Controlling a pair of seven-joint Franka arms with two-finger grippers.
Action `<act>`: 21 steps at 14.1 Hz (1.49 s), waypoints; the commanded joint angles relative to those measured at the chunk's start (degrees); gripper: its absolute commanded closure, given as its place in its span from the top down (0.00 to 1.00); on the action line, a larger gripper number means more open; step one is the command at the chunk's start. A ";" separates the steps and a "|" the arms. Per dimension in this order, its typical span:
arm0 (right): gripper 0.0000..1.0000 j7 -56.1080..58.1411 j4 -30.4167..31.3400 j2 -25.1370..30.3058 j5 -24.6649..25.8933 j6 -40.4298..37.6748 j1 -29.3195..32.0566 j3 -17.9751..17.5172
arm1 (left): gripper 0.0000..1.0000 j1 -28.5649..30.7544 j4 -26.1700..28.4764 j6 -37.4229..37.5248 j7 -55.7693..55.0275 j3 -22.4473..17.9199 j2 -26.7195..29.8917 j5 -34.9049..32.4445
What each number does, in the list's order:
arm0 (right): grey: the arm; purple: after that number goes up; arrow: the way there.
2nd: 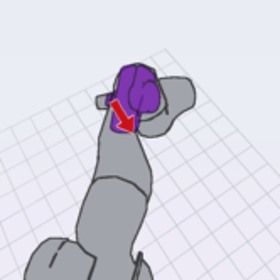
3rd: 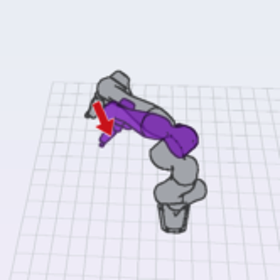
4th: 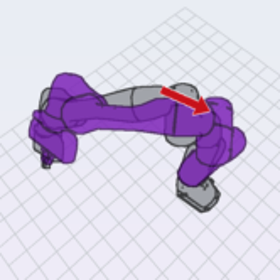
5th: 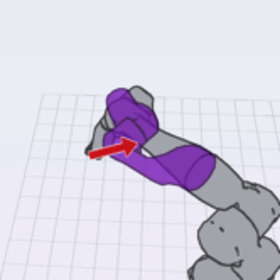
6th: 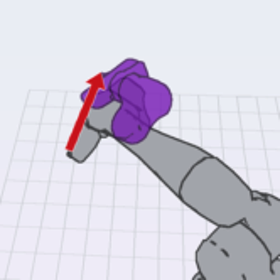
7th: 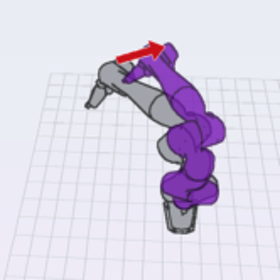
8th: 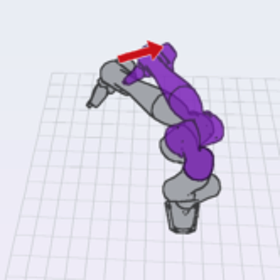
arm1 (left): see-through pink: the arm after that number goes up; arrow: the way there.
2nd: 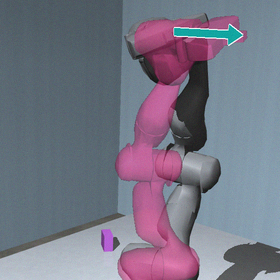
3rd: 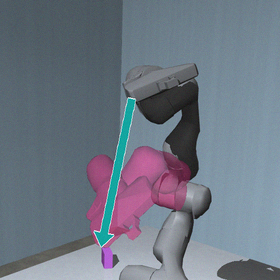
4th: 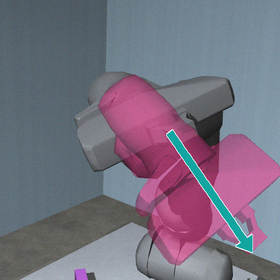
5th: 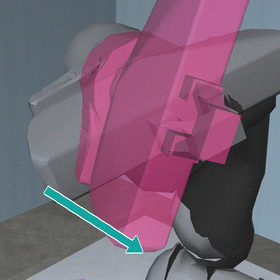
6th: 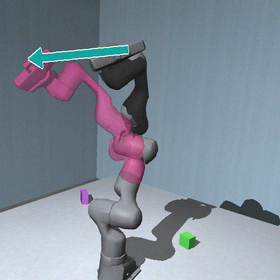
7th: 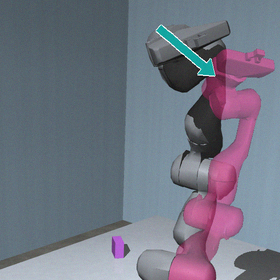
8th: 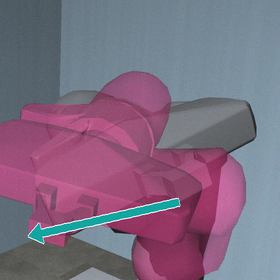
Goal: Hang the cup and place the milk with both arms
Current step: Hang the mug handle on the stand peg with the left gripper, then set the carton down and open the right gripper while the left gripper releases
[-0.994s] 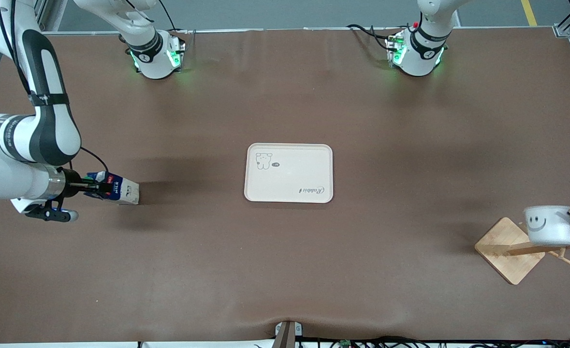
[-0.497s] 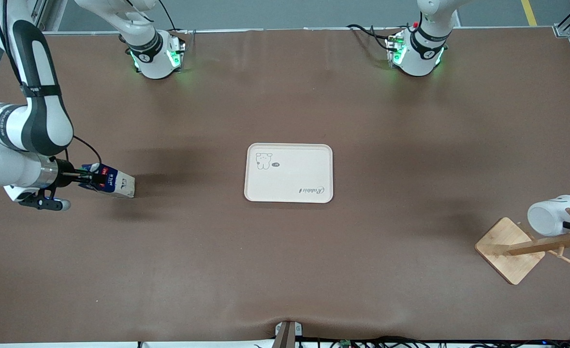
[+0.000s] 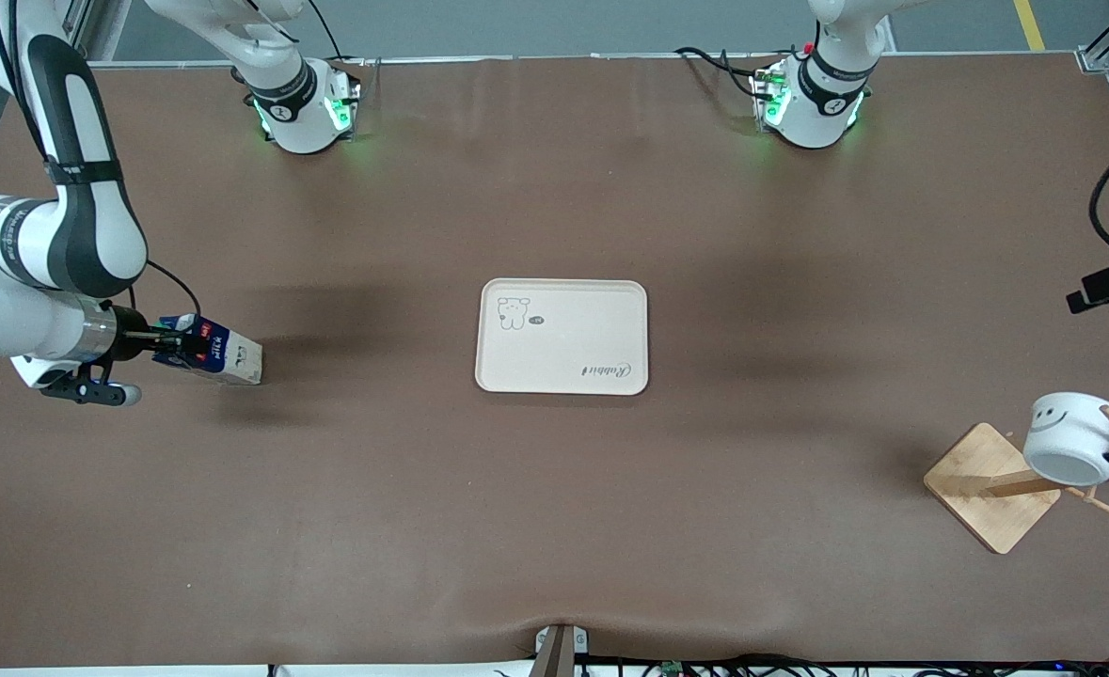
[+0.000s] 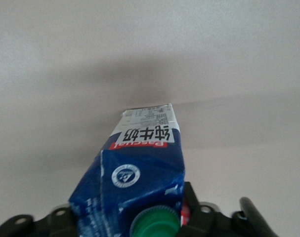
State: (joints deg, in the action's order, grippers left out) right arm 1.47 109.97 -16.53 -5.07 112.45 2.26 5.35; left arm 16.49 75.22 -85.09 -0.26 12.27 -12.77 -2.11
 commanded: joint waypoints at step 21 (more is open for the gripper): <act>1.00 0.46 -33.95 2.10 4.64 -24.80 -4.63 -1.22 | 1.00 -15.88 17.24 -0.78 -0.53 -10.25 17.77 1.49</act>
State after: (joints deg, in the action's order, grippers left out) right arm 1.55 76.53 -16.49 -1.00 92.07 -2.97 4.10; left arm 1.44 89.93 -84.39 -0.30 2.87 2.40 -1.56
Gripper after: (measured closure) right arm 0.000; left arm 0.000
